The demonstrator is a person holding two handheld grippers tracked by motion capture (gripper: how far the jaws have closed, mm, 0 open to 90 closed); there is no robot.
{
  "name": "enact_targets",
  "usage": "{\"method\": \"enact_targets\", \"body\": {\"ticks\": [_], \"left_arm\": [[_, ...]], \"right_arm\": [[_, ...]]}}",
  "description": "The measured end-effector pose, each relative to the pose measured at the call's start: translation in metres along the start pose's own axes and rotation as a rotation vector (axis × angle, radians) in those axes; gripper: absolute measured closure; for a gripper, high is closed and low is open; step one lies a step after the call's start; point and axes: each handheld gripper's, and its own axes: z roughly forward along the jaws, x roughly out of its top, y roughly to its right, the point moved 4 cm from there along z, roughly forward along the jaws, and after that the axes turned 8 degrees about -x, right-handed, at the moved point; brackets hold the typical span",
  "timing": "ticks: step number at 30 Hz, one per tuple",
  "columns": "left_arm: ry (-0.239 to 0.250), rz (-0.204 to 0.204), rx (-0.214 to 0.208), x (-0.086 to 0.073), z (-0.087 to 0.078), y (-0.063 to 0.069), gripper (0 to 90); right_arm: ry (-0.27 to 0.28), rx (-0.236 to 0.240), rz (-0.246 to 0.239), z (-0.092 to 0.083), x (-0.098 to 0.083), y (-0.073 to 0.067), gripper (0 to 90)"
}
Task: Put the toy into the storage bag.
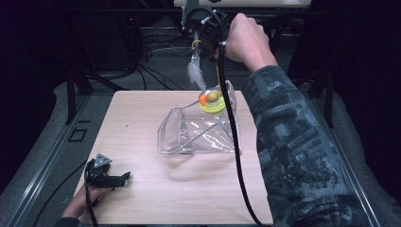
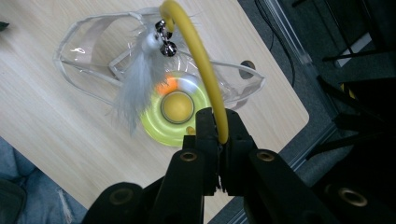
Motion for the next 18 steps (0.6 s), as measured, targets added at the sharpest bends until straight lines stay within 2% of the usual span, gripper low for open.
{"method": "enact_targets", "body": {"ticks": [9, 18], "left_arm": [[0.003, -0.002, -0.001, 0.0, 0.0, 0.0, 0.3], [0.003, 0.0, -0.002, 0.0, 0.0, 0.0, 0.3]], "right_arm": [[0.013, 0.016, -0.017, 0.01, 0.012, -0.011, 87.7], [0.0, 0.047, -0.028, 0.035, 0.016, -0.021, 87.8]]}}
